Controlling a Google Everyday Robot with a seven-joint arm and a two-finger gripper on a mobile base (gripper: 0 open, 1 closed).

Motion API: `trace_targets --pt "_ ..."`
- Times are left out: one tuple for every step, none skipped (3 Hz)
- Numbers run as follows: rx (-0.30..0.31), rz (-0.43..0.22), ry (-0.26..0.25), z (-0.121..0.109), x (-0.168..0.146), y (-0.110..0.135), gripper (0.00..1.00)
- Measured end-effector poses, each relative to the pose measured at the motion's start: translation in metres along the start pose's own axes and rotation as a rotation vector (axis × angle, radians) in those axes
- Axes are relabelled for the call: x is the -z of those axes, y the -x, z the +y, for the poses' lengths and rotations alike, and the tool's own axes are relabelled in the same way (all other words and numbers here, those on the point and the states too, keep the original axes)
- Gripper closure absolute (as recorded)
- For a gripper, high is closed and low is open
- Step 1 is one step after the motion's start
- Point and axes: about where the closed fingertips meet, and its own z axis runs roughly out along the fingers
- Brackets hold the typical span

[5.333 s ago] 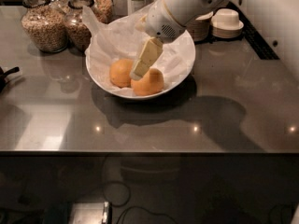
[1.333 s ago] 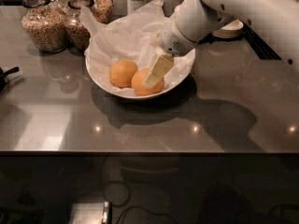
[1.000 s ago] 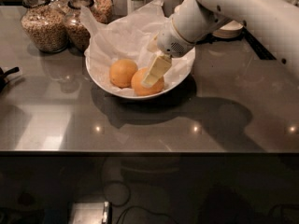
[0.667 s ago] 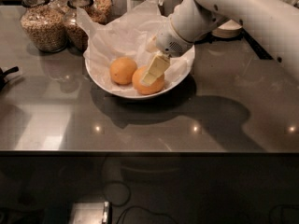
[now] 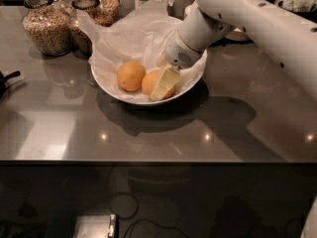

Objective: Pick orange from white bowl

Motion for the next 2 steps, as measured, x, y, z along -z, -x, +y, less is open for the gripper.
trace_targets --pt "-0.01 0.035 0.029 0.0045 -0.0062 -0.0086 0.21" --pt "-0.009 0.035 0.028 0.0043 -0.0037 -0.0071 0.4"
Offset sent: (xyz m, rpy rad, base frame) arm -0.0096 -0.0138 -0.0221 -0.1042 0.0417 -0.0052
